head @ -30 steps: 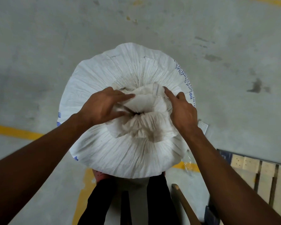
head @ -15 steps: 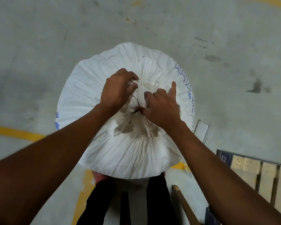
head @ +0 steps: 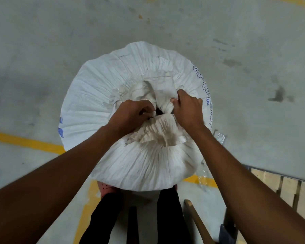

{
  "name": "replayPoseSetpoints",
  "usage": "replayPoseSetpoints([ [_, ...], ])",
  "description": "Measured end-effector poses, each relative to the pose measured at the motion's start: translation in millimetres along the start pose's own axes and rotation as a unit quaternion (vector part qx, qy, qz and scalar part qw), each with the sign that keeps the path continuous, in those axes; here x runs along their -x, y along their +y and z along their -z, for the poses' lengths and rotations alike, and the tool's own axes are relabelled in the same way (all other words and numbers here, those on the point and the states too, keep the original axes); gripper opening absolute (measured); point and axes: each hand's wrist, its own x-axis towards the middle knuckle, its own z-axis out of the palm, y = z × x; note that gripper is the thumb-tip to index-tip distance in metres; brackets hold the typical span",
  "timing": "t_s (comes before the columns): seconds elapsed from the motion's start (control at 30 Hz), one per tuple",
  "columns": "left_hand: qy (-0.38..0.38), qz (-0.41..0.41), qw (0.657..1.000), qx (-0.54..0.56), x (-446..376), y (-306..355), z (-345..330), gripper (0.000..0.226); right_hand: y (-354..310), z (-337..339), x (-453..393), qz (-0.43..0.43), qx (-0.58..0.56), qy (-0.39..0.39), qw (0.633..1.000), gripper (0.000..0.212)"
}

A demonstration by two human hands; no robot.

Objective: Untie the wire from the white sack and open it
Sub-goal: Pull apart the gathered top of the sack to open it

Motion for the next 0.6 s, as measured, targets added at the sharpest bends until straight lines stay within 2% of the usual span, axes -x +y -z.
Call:
replayPoseSetpoints([
  [0.1,-0.003,-0.009,0.996,-0.094,-4.3,-3.9,-4.0,0.02,4.0,10.2,-3.7,-0.04,-0.04,0.027,0.998,0.021],
  [0.17,-0.019,0.0,0.982,-0.185,-4.3,-8.5,-3.9,0.048,6.1,16.2,-5.8,-0.06,-0.036,0.049,0.996,0.024],
  [0.23,-0.022,-0.04,0.966,-0.253,-3.7,-12.5,-5.3,0.061,9.1,20.1,-6.6,-0.09,-0.009,0.058,0.994,0.02],
  [0.3,-0.048,-0.071,0.971,-0.224,-1.4,-16.6,-7.6,0.051,10.6,23.0,-5.5,-0.11,0.001,0.067,0.992,0.014],
  [0.37,-0.12,-0.084,0.976,-0.164,-0.7,-18.0,-11.4,0.042,8.8,24.5,-3.2,-0.136,-0.023,0.069,0.988,0.005],
  [0.43,-0.174,-0.126,0.967,-0.137,-1.8,-19.1,-17.1,0.04,3.1,22.4,-1.0,-0.153,-0.045,0.07,0.985,0.011],
  [0.5,-0.186,-0.146,0.965,-0.115,-2.9,-21.6,-20.7,0.029,-3.1,17.8,0.8,-0.16,-0.159,0.066,0.972,0.017],
  [0.6,-0.178,-0.121,0.967,-0.135,1.0,-24.5,-22.6,0.031,-9.8,9.5,9.5,-0.123,-0.412,0.014,0.903,0.033],
])
